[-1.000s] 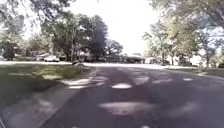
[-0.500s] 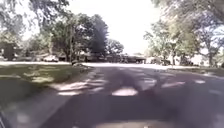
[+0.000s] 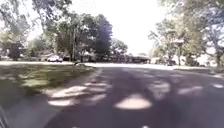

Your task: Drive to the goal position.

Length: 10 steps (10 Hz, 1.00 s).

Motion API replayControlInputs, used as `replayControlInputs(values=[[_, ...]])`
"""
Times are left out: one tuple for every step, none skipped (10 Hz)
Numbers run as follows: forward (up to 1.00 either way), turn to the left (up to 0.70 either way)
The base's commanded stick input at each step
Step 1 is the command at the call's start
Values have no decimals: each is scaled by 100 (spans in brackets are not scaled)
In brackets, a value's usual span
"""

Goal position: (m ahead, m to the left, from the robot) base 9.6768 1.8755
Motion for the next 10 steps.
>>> replayControlInputs(values=[[100,0],[100,0],[100,0],[100,0],[100,0],[100,0],[100,0],[100,0],[100,0],[100,0]])
